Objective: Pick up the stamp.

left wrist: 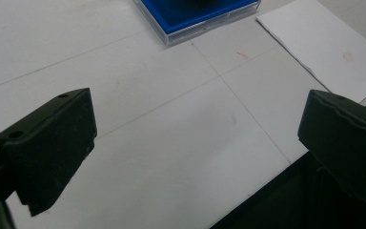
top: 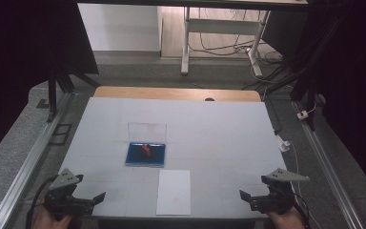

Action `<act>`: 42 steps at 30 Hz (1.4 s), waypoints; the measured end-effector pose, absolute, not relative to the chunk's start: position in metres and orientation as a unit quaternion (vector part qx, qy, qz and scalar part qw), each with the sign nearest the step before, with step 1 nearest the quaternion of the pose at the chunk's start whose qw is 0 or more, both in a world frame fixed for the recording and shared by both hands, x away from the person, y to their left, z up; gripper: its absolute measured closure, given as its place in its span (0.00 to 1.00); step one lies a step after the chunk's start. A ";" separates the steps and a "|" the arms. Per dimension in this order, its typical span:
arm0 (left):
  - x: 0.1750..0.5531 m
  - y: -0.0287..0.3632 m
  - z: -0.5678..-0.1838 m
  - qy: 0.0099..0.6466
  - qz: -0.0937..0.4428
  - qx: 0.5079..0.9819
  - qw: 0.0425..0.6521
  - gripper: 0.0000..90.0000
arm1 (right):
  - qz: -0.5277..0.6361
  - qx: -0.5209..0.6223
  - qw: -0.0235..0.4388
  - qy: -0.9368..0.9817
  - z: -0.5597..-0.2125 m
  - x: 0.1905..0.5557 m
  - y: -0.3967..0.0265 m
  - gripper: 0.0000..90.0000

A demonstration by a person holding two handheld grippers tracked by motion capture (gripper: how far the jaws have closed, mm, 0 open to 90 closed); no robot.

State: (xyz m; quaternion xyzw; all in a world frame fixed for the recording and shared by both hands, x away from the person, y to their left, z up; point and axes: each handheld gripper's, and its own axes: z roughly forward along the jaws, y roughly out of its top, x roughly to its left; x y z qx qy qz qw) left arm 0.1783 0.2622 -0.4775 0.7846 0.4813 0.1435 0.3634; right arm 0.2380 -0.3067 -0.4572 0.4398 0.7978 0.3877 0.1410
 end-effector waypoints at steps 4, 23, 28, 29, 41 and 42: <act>0.178 0.262 -0.477 0.481 0.144 0.783 0.366 0.00 | 0.384 0.439 0.138 0.800 -0.457 0.239 -0.306 0.00; 0.196 0.244 -0.471 0.437 0.136 0.796 0.396 0.00 | 0.373 0.422 0.140 0.814 -0.458 0.238 -0.301 0.00; 0.204 0.238 -0.471 0.426 0.137 0.799 0.402 0.00 | 0.378 0.423 0.139 0.812 -0.458 0.238 -0.302 0.00; 0.206 0.237 -0.471 0.425 0.136 0.799 0.404 0.00 | 0.379 0.422 0.139 0.812 -0.458 0.238 -0.302 0.00; 0.232 0.223 -0.469 0.416 0.134 0.806 0.400 0.00 | 0.379 0.416 0.141 0.815 -0.457 0.237 -0.301 0.00; 0.234 0.221 -0.468 0.415 0.133 0.806 0.400 0.00 | 0.380 0.415 0.141 0.815 -0.457 0.237 -0.301 0.00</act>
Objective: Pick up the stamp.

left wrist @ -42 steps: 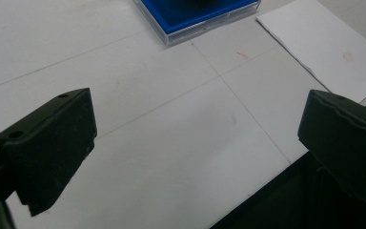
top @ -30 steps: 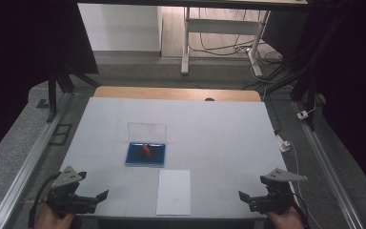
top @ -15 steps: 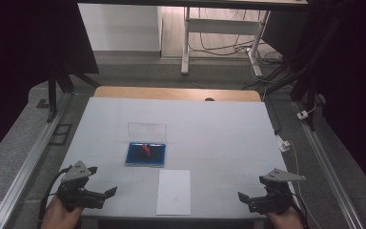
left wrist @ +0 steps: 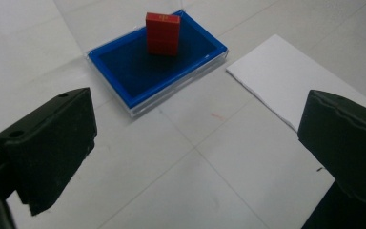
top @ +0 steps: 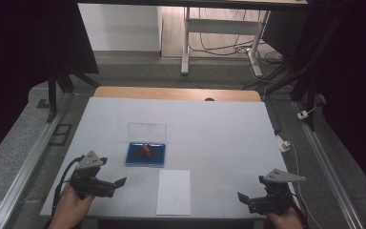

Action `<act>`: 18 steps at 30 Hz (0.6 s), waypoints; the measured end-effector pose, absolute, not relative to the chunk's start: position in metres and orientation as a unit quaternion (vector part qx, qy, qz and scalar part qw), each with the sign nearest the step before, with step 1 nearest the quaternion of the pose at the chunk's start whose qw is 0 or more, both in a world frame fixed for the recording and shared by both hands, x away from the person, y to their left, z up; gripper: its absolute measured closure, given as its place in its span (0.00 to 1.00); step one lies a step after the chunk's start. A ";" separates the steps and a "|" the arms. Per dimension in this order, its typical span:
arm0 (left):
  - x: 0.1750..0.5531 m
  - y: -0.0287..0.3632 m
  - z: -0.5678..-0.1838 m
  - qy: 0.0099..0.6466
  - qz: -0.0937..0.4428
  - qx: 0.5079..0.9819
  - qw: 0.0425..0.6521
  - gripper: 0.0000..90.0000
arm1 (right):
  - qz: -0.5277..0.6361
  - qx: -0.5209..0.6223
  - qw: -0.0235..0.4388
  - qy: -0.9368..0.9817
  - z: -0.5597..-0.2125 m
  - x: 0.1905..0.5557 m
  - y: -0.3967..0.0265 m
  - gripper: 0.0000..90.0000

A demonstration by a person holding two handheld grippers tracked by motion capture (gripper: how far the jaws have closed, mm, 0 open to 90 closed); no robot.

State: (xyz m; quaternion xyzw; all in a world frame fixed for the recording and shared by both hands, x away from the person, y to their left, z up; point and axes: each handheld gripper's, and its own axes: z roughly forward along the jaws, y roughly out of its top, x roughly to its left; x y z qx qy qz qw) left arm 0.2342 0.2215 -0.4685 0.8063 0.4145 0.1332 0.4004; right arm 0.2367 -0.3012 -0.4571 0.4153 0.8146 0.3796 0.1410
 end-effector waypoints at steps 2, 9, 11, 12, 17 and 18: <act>0.238 0.219 -0.467 0.412 0.130 0.807 0.402 0.00 | 0.379 0.414 0.142 0.815 -0.457 0.237 -0.301 0.00; 0.254 0.211 -0.467 0.405 0.128 0.809 0.406 0.00 | 0.378 0.413 0.141 0.817 -0.457 0.237 -0.301 0.00; 0.260 0.207 -0.468 0.401 0.126 0.814 0.401 0.00 | 0.378 0.411 0.142 0.817 -0.457 0.236 -0.301 0.00; 0.262 0.205 -0.469 0.398 0.127 0.817 0.397 0.00 | 0.379 0.411 0.142 0.817 -0.457 0.236 -0.301 0.00; 0.275 0.197 -0.472 0.391 0.132 0.825 0.387 0.00 | 0.377 0.411 0.141 0.818 -0.457 0.237 -0.300 0.00; 0.278 0.196 -0.473 0.390 0.132 0.825 0.386 0.00 | 0.377 0.411 0.141 0.818 -0.457 0.237 -0.300 0.00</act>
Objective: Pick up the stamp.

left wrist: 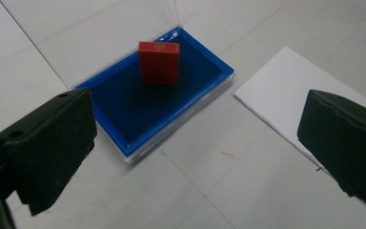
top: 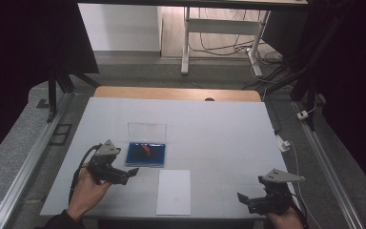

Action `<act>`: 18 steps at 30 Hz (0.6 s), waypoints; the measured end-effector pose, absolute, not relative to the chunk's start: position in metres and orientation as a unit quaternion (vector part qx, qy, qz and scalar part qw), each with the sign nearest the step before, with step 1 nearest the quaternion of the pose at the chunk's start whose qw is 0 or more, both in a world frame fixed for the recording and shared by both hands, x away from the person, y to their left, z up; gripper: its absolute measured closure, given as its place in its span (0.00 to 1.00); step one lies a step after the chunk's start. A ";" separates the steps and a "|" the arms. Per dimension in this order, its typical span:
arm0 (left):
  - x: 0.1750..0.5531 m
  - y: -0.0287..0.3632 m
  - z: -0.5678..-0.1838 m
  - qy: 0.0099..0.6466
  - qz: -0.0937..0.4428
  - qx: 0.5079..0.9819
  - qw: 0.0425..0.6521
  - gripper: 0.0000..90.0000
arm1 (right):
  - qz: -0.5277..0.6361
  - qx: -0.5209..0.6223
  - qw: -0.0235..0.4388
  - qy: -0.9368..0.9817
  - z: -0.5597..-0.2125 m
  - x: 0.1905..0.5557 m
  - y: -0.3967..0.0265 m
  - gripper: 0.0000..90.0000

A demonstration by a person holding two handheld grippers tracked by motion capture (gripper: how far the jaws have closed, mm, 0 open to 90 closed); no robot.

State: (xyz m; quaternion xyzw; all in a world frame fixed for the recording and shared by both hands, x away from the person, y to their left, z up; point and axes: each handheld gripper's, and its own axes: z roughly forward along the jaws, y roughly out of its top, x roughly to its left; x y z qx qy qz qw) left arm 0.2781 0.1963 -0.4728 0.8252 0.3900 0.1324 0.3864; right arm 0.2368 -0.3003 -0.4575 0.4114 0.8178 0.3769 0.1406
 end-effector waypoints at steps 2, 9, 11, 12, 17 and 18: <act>0.284 0.194 -0.474 0.388 0.134 0.829 0.380 0.00 | 0.377 0.411 0.140 0.818 -0.458 0.237 -0.300 0.00; 0.306 0.190 -0.479 0.385 0.140 0.835 0.367 0.00 | 0.372 0.407 0.140 0.822 -0.458 0.237 -0.299 0.00; 0.312 0.187 -0.480 0.385 0.143 0.835 0.366 0.00 | 0.373 0.408 0.139 0.822 -0.458 0.237 -0.299 0.00; 0.315 0.186 -0.481 0.385 0.144 0.835 0.365 0.00 | 0.372 0.408 0.139 0.822 -0.458 0.237 -0.299 0.00; 0.327 0.178 -0.486 0.380 0.143 0.839 0.363 0.00 | 0.370 0.407 0.139 0.823 -0.458 0.237 -0.299 0.00; 0.330 0.177 -0.487 0.381 0.141 0.837 0.366 0.00 | 0.370 0.407 0.139 0.824 -0.458 0.237 -0.299 0.00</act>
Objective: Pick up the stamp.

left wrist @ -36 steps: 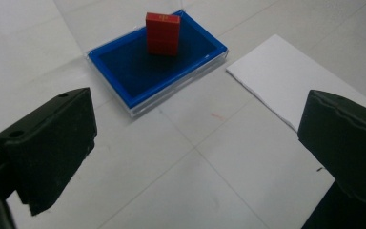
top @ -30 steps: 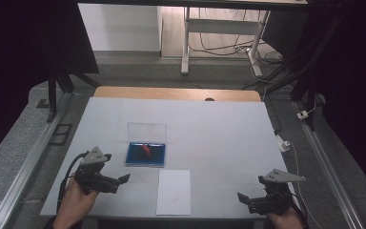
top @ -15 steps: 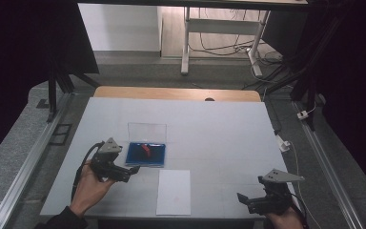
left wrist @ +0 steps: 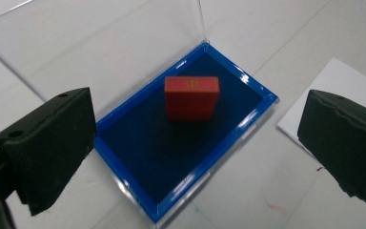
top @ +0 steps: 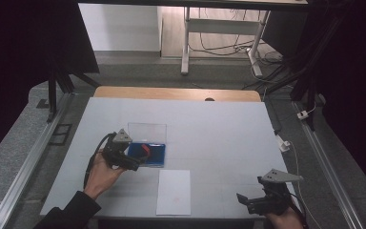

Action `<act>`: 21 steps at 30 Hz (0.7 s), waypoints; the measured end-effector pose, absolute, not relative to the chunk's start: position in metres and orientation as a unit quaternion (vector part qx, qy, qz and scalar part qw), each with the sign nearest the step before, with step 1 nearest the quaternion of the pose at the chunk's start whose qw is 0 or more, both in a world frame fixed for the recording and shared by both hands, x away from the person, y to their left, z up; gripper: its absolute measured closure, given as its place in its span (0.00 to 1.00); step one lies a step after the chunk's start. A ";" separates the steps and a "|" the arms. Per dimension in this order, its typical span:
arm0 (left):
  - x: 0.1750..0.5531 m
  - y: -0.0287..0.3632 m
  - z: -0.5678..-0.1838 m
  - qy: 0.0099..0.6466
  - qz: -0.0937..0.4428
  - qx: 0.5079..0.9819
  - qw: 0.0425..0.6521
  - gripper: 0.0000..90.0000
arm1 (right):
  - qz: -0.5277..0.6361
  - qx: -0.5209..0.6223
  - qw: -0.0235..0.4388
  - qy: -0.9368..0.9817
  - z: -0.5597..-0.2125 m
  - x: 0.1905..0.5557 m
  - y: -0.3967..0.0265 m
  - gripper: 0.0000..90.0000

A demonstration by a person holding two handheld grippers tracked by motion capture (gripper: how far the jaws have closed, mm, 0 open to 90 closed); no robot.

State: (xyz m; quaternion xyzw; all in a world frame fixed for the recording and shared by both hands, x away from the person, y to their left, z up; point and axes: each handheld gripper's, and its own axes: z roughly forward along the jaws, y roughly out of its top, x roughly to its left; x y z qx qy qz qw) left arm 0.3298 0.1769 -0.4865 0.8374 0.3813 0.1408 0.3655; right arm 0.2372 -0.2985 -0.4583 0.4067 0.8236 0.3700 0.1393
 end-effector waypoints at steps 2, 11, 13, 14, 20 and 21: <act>0.335 0.176 -0.488 0.383 0.134 0.836 0.369 0.00 | 0.369 0.407 0.139 0.824 -0.458 0.237 -0.298 0.00; 0.357 0.168 -0.499 0.385 0.117 0.842 0.359 0.00 | 0.366 0.404 0.138 0.827 -0.459 0.237 -0.298 0.00; 0.360 0.167 -0.502 0.382 0.117 0.846 0.352 0.00 | 0.366 0.404 0.137 0.827 -0.459 0.238 -0.298 0.00; 0.361 0.166 -0.503 0.381 0.121 0.847 0.350 0.01 | 0.366 0.404 0.137 0.827 -0.459 0.238 -0.298 0.00; 0.364 0.164 -0.502 0.371 0.126 0.855 0.341 0.15 | 0.366 0.403 0.136 0.827 -0.459 0.237 -0.297 0.00; 0.364 0.163 -0.502 0.370 0.126 0.856 0.338 0.18 | 0.366 0.403 0.136 0.828 -0.459 0.237 -0.297 0.00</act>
